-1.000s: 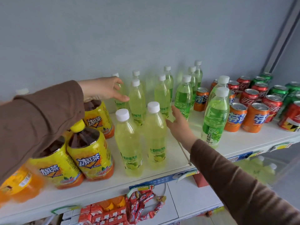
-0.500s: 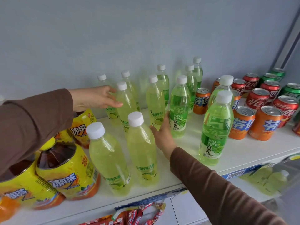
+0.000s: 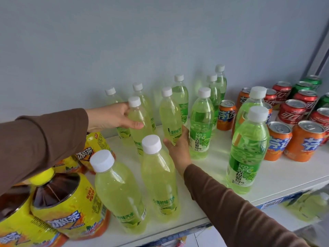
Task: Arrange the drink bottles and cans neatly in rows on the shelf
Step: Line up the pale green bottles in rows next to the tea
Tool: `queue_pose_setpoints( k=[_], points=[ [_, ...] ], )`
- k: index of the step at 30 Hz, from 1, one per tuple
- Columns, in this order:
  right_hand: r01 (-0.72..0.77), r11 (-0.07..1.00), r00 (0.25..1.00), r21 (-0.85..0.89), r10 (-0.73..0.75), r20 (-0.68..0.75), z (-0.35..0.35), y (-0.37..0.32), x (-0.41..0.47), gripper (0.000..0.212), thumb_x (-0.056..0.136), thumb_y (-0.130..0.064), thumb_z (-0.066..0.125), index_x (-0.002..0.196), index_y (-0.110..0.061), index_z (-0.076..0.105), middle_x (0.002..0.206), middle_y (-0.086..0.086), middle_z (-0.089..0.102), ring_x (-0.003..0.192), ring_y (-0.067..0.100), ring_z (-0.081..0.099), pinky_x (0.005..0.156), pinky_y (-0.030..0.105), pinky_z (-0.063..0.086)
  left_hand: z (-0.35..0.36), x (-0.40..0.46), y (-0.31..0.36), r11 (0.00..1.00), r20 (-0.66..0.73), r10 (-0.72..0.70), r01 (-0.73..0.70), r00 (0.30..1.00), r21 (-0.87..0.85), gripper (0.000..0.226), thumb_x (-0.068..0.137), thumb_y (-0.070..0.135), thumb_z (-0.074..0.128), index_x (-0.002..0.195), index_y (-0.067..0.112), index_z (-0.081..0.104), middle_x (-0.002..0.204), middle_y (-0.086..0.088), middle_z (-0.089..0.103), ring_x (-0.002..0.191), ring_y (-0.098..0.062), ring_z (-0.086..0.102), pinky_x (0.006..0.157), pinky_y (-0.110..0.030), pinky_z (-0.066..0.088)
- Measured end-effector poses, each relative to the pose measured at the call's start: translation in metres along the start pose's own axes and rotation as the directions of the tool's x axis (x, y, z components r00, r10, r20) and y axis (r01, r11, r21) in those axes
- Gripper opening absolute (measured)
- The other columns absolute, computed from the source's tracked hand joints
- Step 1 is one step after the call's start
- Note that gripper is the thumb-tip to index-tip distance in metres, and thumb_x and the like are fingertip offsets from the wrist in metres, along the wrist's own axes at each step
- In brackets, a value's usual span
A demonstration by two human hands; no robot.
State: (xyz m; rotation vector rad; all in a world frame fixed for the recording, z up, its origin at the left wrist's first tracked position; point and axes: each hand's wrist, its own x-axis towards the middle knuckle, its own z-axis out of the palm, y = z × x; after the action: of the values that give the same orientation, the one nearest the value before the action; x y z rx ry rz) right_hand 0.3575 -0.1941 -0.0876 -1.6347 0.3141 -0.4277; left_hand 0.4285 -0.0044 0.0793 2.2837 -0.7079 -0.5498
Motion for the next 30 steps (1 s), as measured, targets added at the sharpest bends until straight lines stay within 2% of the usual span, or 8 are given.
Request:
queue_pose_setpoints(
  k=[3, 7, 10, 12, 15, 19, 27, 30],
  points=[
    [-0.011, 1.000, 1.000, 0.022, 0.011, -0.013, 0.002, 0.001, 0.001, 0.080, 0.087, -0.007, 0.076, 0.151, -0.019, 0.030, 0.146, 0.006, 0.049, 0.138, 0.026, 0.046, 0.119, 0.051, 0.037, 0.001, 0.002, 0.002, 0.999, -0.028, 0.024, -0.025, 0.999, -0.026, 0.094, 0.048, 0.063, 0.089, 0.132, 0.035, 0.058, 0.127, 0.019, 0.067, 0.114, -0.003, 0.065, 0.103, -0.036, 0.051],
    [-0.010, 0.995, 0.999, 0.095, 0.006, 0.043, 0.000, -0.010, -0.006, 0.081, 0.090, -0.014, 0.077, 0.154, -0.019, 0.028, 0.152, 0.005, 0.044, 0.142, 0.025, 0.042, 0.122, 0.044, 0.033, -0.008, -0.001, 0.003, 0.996, -0.071, 0.027, -0.033, 0.997, -0.079, 0.090, 0.055, 0.055, 0.090, 0.135, 0.034, 0.057, 0.138, 0.008, 0.061, 0.117, -0.010, 0.066, 0.100, -0.046, 0.054],
    [0.032, 0.994, 0.995, 0.104, -0.042, 0.093, -0.005, -0.026, -0.013, 0.088, 0.093, -0.024, 0.074, 0.161, -0.016, 0.018, 0.166, 0.005, 0.026, 0.149, 0.019, 0.030, 0.113, 0.028, 0.026, -0.015, -0.008, 0.014, 0.991, -0.112, 0.026, -0.041, 0.993, -0.131, 0.079, 0.042, 0.062, 0.093, 0.115, 0.043, 0.069, 0.121, 0.008, 0.072, 0.107, -0.013, 0.071, 0.093, -0.041, 0.056],
    [0.089, 0.987, 0.987, 0.130, -0.106, 0.125, -0.010, -0.039, -0.017, 0.090, 0.093, -0.028, 0.075, 0.161, -0.018, 0.017, 0.168, 0.001, 0.023, 0.140, 0.007, 0.028, 0.108, 0.025, 0.025, -0.022, -0.013, 0.023, 0.989, -0.157, 0.035, -0.056, 0.987, -0.134, 0.065, 0.048, 0.060, 0.090, 0.107, 0.041, 0.073, 0.110, 0.009, 0.076, 0.103, -0.013, 0.073, 0.095, -0.040, 0.055],
    [0.174, 0.972, 0.972, 0.157, -0.195, 0.133, -0.014, -0.061, -0.019, 0.092, 0.090, -0.032, 0.077, 0.161, -0.020, 0.020, 0.167, -0.002, 0.025, 0.135, -0.001, 0.023, 0.109, 0.025, 0.024, -0.033, -0.022, 0.036, 0.992, -0.247, 0.030, -0.059, 0.969, -0.110, 0.067, 0.059, 0.059, 0.087, 0.116, 0.028, 0.070, 0.112, 0.005, 0.076, 0.108, -0.020, 0.071, 0.099, -0.045, 0.054],
    [0.235, 0.960, 0.959, 0.151, -0.254, 0.128, -0.017, -0.086, -0.016, 0.098, 0.084, -0.040, 0.082, 0.160, -0.019, 0.024, 0.164, 0.000, 0.030, 0.134, 0.000, 0.026, 0.111, 0.027, 0.025, -0.044, -0.029, 0.047, 0.991, -0.313, 0.022, -0.061, 0.949, -0.118, 0.072, 0.059, 0.061, 0.081, 0.117, 0.019, 0.071, 0.111, -0.001, 0.076, 0.109, -0.025, 0.070, 0.083, -0.033, 0.059],
    [0.230, 0.951, 0.953, 0.207, -0.263, 0.152, -0.022, -0.098, -0.008, 0.100, 0.080, -0.041, 0.084, 0.159, -0.017, 0.027, 0.160, 0.000, 0.035, 0.130, 0.003, 0.028, 0.107, 0.028, 0.028, -0.049, -0.036, 0.061, 0.987, -0.365, -0.004, -0.054, 0.931, -0.148, 0.064, 0.068, 0.057, 0.075, 0.119, 0.018, 0.071, 0.118, -0.009, 0.074, 0.113, -0.032, 0.067, 0.079, -0.032, 0.061],
    [0.224, 0.949, 0.951, 0.224, -0.263, 0.164, -0.023, -0.098, -0.010, 0.093, 0.082, -0.038, 0.084, 0.156, -0.020, 0.031, 0.143, -0.011, 0.039, 0.130, 0.001, 0.029, 0.105, 0.027, 0.028, -0.047, -0.037, 0.063, 0.988, -0.360, -0.010, -0.047, 0.933, -0.148, 0.061, 0.069, 0.056, 0.074, 0.118, 0.019, 0.071, 0.115, -0.007, 0.075, 0.111, -0.029, 0.068, 0.076, -0.029, 0.061]
  ],
)
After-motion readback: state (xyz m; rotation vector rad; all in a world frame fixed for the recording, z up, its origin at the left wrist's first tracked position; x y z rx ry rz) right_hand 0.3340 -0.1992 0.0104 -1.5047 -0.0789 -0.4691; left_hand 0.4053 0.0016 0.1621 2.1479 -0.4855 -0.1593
